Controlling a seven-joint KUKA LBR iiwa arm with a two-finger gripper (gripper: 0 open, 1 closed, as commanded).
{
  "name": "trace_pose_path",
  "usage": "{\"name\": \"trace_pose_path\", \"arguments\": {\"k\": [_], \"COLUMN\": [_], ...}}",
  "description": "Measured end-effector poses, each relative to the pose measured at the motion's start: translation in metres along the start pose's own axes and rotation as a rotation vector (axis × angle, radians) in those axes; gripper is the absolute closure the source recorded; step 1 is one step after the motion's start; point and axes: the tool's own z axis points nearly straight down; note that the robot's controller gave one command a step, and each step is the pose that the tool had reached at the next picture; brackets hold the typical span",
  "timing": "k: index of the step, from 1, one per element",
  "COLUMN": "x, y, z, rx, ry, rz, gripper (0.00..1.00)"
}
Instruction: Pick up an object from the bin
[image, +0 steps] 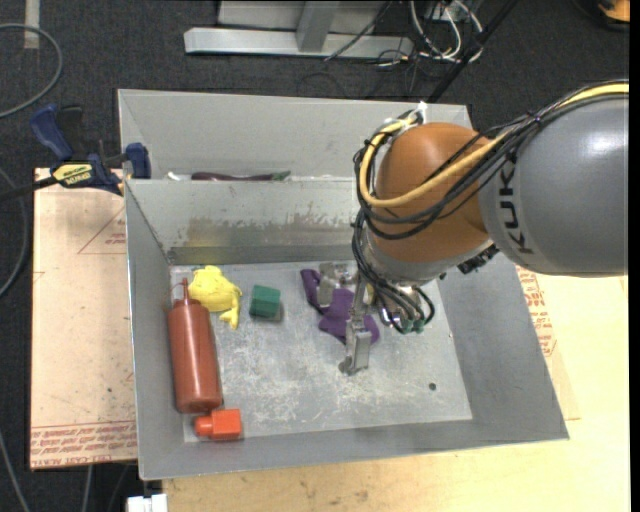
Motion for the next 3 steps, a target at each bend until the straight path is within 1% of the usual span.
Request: {"name": "trace_pose_path", "arguments": {"k": [1,2,3], "x": [-0.007,-0.035,-0.04], "y": [-0.045,-0.061,-0.039], "z": [0.009,0.067,0.116], "rx": [-0.003,0.001,-0.006], "ry": [-0.013,-0.01,-0.021], "rz": [0.006,0.103,0.14], "gripper": [0.0,0.0,1.0]}}
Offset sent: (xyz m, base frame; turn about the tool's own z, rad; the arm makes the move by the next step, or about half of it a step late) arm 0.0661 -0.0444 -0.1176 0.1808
